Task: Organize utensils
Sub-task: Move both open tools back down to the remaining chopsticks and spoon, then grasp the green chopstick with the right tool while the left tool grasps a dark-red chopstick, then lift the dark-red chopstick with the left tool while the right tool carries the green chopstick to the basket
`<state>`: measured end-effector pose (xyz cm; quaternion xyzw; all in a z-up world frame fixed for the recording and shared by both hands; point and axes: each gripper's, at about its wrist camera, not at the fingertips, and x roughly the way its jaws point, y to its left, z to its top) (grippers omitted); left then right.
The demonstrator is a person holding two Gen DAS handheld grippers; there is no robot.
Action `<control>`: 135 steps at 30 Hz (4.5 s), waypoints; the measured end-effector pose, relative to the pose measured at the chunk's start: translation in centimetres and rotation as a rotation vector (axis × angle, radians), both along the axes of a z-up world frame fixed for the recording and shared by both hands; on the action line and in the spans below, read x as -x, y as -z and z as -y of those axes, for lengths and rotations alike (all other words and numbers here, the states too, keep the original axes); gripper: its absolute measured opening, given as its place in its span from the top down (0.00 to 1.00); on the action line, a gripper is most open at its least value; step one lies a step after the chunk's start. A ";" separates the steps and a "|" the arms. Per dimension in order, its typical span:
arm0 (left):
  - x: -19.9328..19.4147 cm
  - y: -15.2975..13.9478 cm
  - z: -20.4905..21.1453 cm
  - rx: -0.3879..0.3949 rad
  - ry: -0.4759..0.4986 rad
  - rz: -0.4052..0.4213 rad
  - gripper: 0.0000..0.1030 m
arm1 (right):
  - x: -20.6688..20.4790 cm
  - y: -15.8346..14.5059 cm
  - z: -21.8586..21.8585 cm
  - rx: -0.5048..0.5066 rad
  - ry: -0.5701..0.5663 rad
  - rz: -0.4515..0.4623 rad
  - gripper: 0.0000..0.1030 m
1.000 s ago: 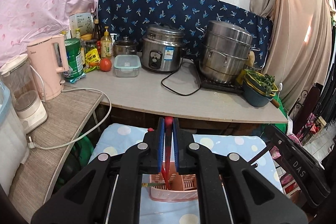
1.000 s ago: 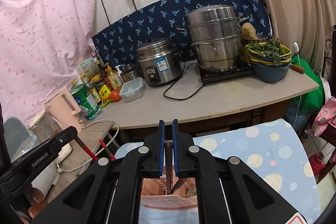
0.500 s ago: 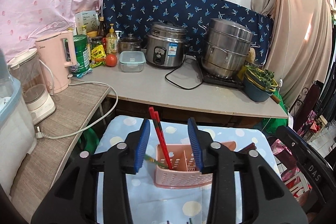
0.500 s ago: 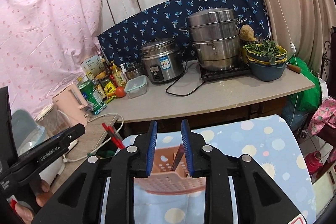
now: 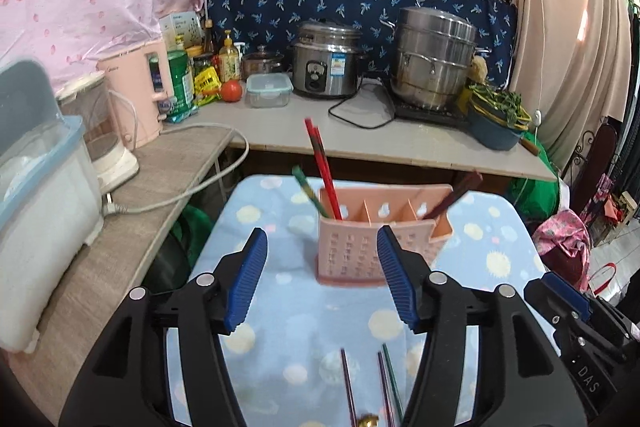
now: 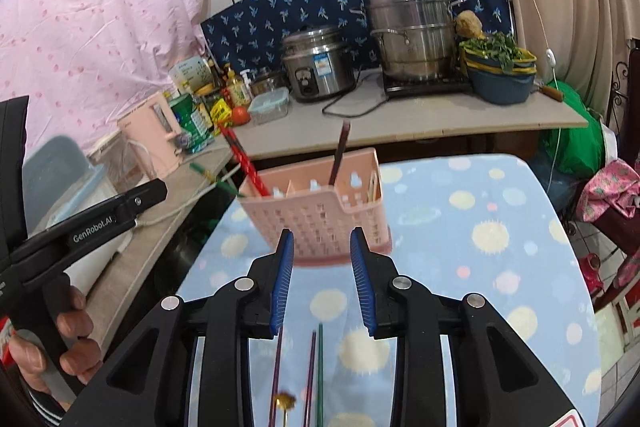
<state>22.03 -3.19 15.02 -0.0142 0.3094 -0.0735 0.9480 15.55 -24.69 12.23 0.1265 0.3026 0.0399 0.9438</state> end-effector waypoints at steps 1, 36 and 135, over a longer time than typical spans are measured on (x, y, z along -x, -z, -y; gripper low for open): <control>0.5 0.4 -0.1 0.002 0.001 -0.009 0.46 | 0.7 0.6 -0.1 0.002 -0.007 -0.012 0.72; 12.1 18.7 -2.5 -0.070 0.013 -0.387 0.44 | 12.3 17.1 -5.5 0.120 -0.122 -0.349 0.76; 4.8 1.9 -1.8 0.053 0.066 -0.104 0.93 | 5.7 -0.8 0.2 0.016 0.015 0.013 0.93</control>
